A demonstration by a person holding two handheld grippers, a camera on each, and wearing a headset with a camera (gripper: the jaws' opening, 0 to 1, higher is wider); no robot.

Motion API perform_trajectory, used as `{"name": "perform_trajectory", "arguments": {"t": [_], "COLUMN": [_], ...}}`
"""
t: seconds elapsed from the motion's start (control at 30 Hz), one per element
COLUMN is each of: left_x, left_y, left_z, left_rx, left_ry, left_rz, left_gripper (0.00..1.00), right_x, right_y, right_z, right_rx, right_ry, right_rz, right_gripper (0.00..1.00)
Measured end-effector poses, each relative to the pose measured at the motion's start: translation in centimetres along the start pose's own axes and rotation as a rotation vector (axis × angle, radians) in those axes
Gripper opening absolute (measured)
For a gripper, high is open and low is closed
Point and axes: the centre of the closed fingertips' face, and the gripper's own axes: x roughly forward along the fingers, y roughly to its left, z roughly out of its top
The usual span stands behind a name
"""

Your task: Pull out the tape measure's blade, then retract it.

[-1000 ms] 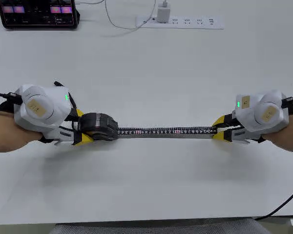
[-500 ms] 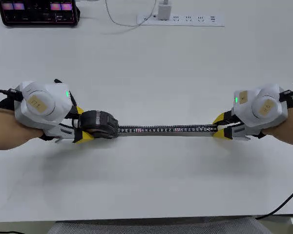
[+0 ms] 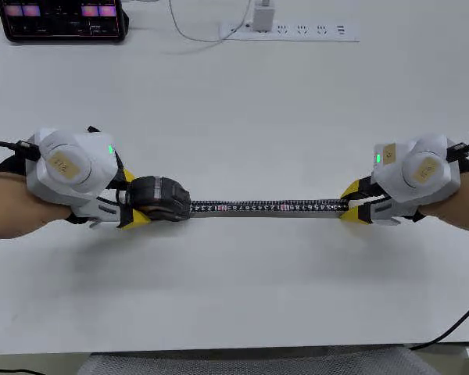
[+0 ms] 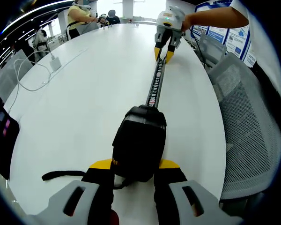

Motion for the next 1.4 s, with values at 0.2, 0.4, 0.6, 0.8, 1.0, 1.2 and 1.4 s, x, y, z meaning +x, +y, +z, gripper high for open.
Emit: {"name": "perform_trajectory", "arguments": {"t": [0.2, 0.4, 0.6, 0.8, 1.0, 1.2, 1.4], "left_x": [0.0, 0.1, 0.2, 0.1, -0.4, -1.2, -2.0], "left_y": [0.0, 0.1, -0.3, -0.3, -0.1, -0.1, -0.2], "left_z": [0.0, 0.3, 0.3, 0.5, 0.5, 0.6, 0.5], "left_rx": [-0.002, -0.04, -0.037, -0.04, -0.078, -0.145, -0.178], "left_ry": [0.0, -0.008, -0.003, -0.012, -0.03, -0.069, -0.115], "left_rz": [0.0, 0.002, -0.009, -0.007, 0.006, 0.039, 0.073], "left_gripper": [0.28, 0.35, 0.41, 0.41, 0.43, 0.46, 0.48], "right_x": [0.0, 0.0, -0.1, -0.2, -0.4, -0.9, -1.4], "right_y": [0.2, 0.6, 0.6, 0.6, 0.8, 1.0, 1.0], "right_z": [0.0, 0.1, 0.1, 0.3, 0.6, 1.2, 1.5], "right_rx": [0.005, 0.045, 0.067, 0.075, 0.108, 0.17, 0.211], "right_ry": [0.001, -0.01, -0.017, -0.029, -0.052, -0.11, -0.15], "right_rz": [0.005, 0.019, 0.014, 0.009, -0.008, -0.044, -0.085], "right_gripper": [0.16, 0.24, 0.32, 0.33, 0.36, 0.39, 0.41]}}
